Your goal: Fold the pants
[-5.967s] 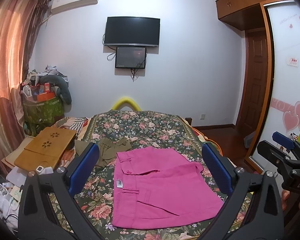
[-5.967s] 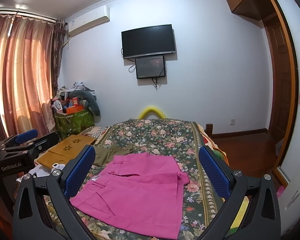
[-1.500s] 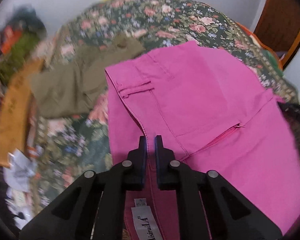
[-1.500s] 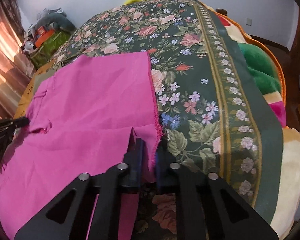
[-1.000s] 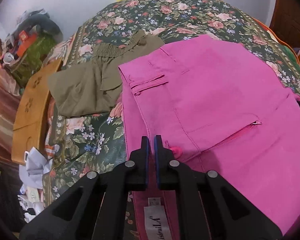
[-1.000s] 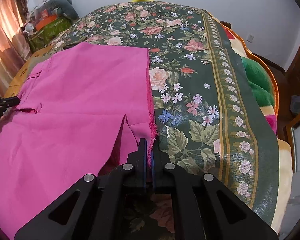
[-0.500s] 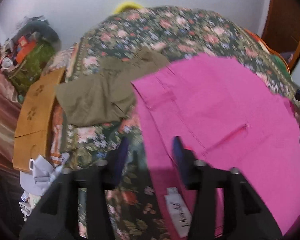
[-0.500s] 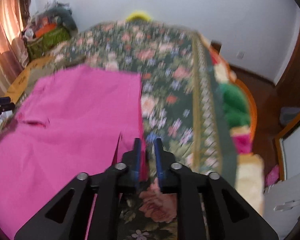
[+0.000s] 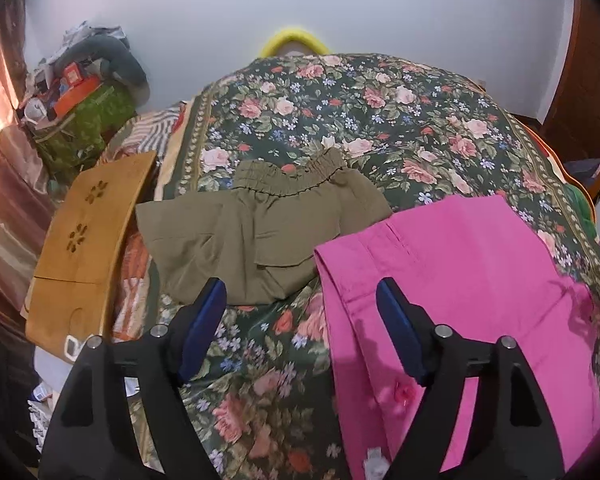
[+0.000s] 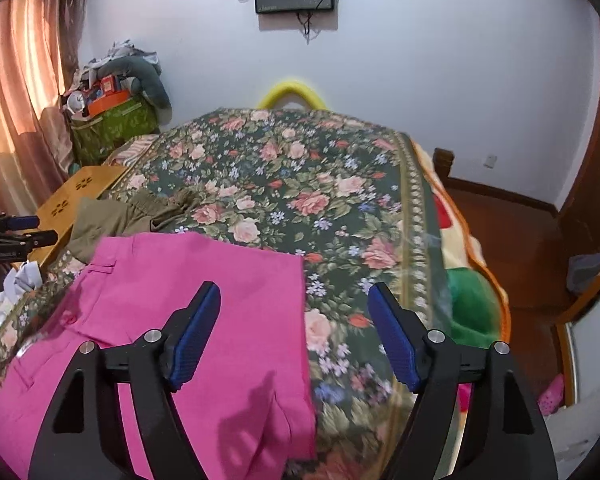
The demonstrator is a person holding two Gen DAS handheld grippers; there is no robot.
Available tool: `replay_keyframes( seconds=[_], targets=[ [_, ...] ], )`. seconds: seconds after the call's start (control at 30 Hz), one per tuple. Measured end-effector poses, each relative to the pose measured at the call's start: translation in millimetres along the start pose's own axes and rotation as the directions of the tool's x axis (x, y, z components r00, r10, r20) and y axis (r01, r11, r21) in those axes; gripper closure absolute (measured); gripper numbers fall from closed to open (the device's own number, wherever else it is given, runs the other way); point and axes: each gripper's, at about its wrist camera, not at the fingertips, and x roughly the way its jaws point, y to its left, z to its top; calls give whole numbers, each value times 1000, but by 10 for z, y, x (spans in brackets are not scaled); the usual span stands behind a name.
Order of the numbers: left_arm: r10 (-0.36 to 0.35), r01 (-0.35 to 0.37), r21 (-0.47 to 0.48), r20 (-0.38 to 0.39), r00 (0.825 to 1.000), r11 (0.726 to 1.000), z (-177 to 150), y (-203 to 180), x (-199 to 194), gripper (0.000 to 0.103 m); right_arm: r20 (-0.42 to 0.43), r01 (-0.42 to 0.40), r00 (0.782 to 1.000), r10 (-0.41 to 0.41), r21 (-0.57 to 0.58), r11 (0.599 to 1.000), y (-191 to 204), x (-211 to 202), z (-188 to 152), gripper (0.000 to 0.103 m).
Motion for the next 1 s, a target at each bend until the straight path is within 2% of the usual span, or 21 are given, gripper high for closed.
replay_keyframes(
  seconds=[0.17,0.27,0.5,0.63,0.73,0.83,0.9,0.93,1.0],
  targets=[
    [-28,26,-22,-71,997,999,97,-29,420,25,-94,-31,995,33,19,999,-41,420,32,30],
    [-41,37,-38,-100,994,999,118,-27,617,25,-187,-48,981,49,8,999,-31,780,33,30],
    [-73,70,-29,-131,989,997,153,-57,946,25,-271,-69,960,69,10,998,-35,1386,95,30],
    [-101,91,-65,-166,981,994,112,-59,1156,25,-366,-54,927,77,74,996,-85,1797,93,30],
    [-136,122,-93,-165,977,988,87,-60,1217,25,-339,-44,938,71,86,995,-74,1904,99,30],
    [-164,151,-89,-156,974,984,103,-82,1219,34,-332,-60,939,92,107,992,-90,1923,102,34],
    [-193,181,-91,-158,968,979,115,-98,1220,52,-334,-97,933,131,118,988,-102,1933,91,47],
    [-208,196,-91,-159,965,976,127,-119,1215,57,-339,-111,929,148,126,986,-99,1936,83,52],
    [-171,159,-92,-146,974,983,144,-142,1190,78,-352,-127,921,169,137,982,-54,1928,67,71]
  ],
)
